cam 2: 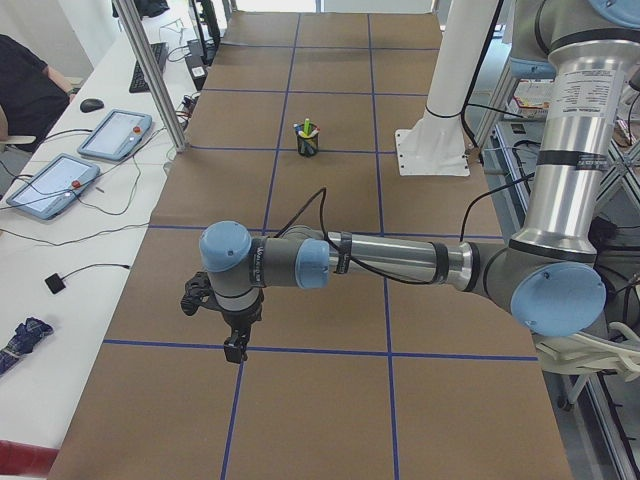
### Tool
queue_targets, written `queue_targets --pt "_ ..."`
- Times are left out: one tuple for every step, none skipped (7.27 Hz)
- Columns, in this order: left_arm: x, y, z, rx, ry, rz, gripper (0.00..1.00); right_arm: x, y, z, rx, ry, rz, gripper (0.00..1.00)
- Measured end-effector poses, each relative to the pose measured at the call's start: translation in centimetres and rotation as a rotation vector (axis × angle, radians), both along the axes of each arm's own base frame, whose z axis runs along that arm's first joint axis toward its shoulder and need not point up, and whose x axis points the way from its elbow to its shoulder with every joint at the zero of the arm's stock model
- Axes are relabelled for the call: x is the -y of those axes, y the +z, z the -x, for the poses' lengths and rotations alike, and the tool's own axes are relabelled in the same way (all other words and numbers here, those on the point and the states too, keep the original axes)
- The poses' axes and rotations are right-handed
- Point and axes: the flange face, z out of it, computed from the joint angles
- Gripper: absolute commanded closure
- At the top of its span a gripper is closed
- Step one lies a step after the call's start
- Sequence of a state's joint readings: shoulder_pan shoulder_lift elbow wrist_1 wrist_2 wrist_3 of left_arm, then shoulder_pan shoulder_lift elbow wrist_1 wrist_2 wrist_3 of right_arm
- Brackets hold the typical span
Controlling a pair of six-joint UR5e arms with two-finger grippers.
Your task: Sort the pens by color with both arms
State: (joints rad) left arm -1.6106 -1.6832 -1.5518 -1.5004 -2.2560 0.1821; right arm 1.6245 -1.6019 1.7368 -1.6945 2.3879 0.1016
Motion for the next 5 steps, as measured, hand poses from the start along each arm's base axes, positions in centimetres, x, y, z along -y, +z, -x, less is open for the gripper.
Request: queue_targets --pt "0.0 -0.2 0.0 0.000 0.001 -0.005 0.00 0.1 0.0 0.0 0.000 -0.001 0.000 0.00" --pt "0.1 -0.6 -0.1 -0.002 0.002 -0.013 0.00 0.2 0.0 0.0 0.000 -0.001 0.000 0.00" --pt "0.3 -1.1 -0.2 -0.008 0.003 -0.024 0.00 0.2 -0.1 0.0 0.000 0.000 -0.001 0.00" --pt "0.6 -1.9 -0.5 -0.039 0.005 -0.038 0.00 0.3 -0.4 0.0 0.001 -0.001 -0.006 0.00" --pt "0.9 -2.8 -0.9 -0.086 0.008 -0.055 0.00 0.9 -1.2 0.4 0.001 -0.009 -0.020 0.00"
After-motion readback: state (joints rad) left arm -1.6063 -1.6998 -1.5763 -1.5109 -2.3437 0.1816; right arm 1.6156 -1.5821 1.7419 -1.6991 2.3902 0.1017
